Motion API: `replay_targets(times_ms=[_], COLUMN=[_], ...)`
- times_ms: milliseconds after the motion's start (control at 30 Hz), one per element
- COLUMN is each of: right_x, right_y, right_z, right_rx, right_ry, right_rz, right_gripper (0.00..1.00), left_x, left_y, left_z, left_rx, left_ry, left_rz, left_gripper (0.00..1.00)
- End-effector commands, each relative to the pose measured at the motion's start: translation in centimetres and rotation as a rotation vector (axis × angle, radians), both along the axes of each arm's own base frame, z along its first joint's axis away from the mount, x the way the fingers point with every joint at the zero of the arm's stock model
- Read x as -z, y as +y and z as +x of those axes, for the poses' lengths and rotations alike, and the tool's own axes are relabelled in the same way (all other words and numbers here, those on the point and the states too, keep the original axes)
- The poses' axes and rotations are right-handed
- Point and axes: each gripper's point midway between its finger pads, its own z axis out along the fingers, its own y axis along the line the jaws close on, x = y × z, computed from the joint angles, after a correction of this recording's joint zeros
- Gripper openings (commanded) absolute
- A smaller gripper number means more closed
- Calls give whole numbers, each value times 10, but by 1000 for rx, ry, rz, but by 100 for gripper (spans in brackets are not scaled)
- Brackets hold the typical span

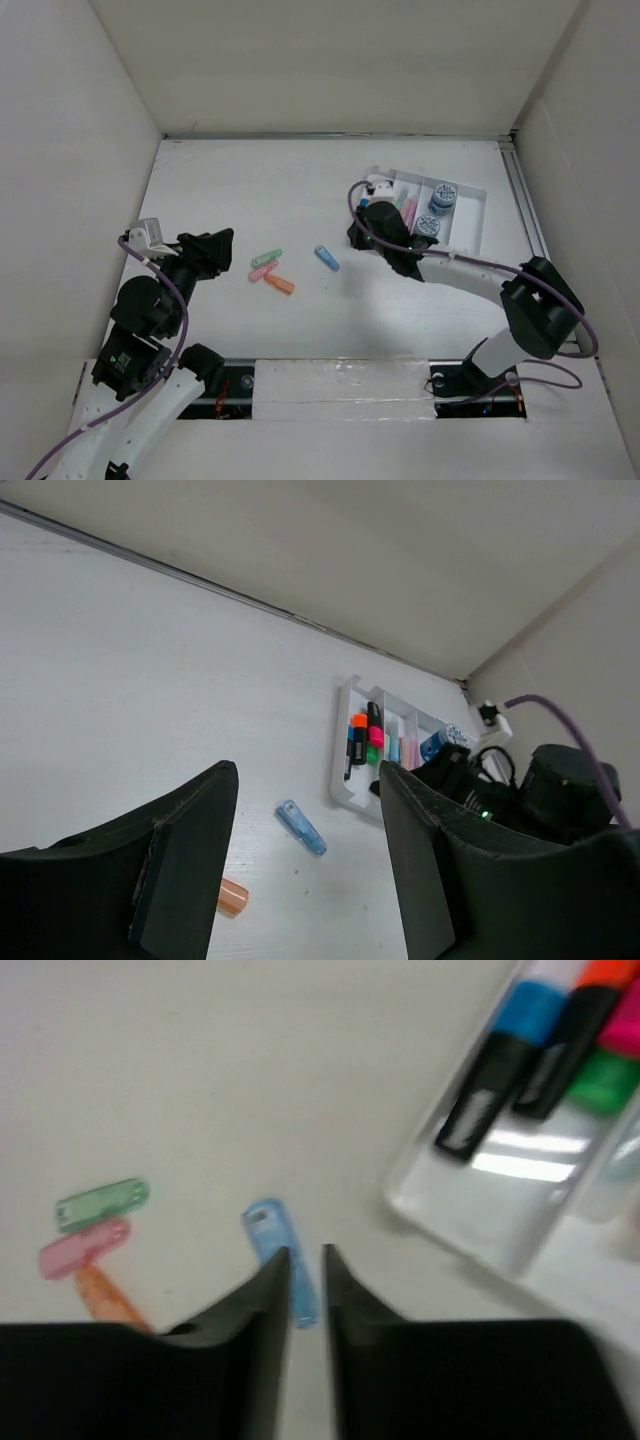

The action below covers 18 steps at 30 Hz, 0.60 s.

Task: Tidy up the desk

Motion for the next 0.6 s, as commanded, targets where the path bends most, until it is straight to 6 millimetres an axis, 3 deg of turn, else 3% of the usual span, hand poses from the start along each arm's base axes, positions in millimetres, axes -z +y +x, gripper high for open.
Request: replay_targets(times_ms=[0,33,67,233,400,467,567], right_x=[23,23,33,61,80,92,93], right_y=[51,63,65,82,89,88,94], right_z=[-22,-23,-26,-28,-26,-26,-26], right_rx=[-155,-169,-179,-248,-250,-247,-257], right_ry=[-1,-14,5,57,104,129,126], right_rz=[-91,-114,-146,-186,-230,-255,-261], right_gripper=[24,43,49,65,63,51,32], left_x=[-5,-6,-5,-6,-6,-6,-6], left_y=[-3,-3,-4,-3,-3,-3,-3], left_z=[2,2,2,2,1,2,1], left_rx=[11,11,13,11,13,11,11], left_ry=[-28,-31,-29,-31,-32,-32,-32], left_rz=[-3,-4,0,-3,-4,-4,-4], left_gripper=[55,55,55,55,55,55,55])
